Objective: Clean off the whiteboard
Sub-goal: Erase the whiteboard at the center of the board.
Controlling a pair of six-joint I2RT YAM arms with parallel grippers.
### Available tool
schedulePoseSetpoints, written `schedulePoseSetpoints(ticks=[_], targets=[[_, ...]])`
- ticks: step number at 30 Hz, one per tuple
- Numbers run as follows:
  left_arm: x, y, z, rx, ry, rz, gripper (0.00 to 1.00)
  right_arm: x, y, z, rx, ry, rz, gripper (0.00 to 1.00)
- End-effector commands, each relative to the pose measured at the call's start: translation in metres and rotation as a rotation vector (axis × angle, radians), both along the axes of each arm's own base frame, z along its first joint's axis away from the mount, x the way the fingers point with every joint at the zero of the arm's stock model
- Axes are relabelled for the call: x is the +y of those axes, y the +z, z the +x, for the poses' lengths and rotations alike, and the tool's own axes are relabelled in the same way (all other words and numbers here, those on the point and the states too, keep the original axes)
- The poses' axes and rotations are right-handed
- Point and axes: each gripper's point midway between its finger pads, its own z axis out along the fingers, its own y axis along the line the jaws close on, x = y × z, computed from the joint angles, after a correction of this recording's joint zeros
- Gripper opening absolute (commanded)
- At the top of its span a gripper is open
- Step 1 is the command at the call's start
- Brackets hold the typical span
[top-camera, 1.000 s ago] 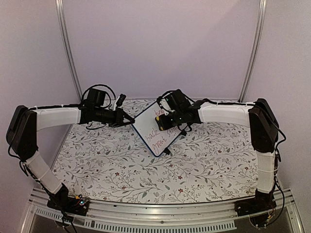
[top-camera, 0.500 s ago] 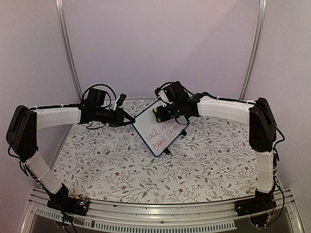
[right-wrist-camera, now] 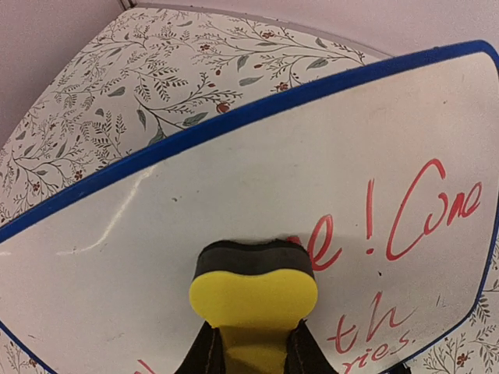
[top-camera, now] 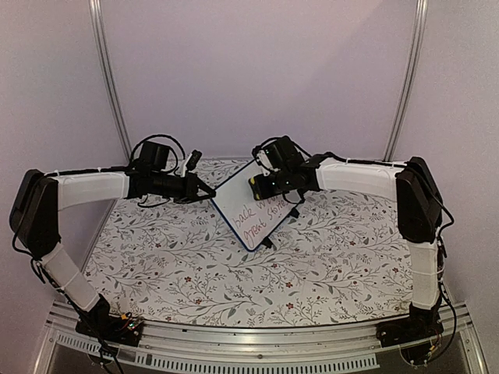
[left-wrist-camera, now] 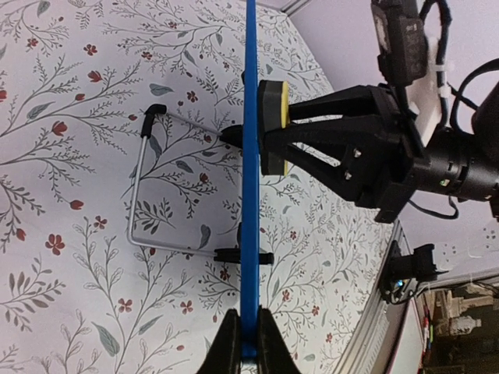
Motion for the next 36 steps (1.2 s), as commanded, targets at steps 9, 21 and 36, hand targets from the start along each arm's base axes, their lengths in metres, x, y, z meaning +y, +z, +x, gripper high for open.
schedulePoseSetpoints(ticks=[9, 21, 36], targets=[[-0.011, 0.032, -0.007, -0.069, -0.064, -0.071, 0.06, -0.024, -0.007, -0.011, 0.013, -0.032, -0.039, 0.15], [-0.01, 0.02, -0.003, -0.043, -0.057, -0.06, 0.06, -0.006, 0.022, 0.025, -0.055, -0.008, 0.004, 0.15], [-0.011, 0.018, -0.003, -0.028, -0.064, -0.069, 0.06, -0.034, -0.031, -0.024, 0.105, 0.012, -0.028, 0.15]])
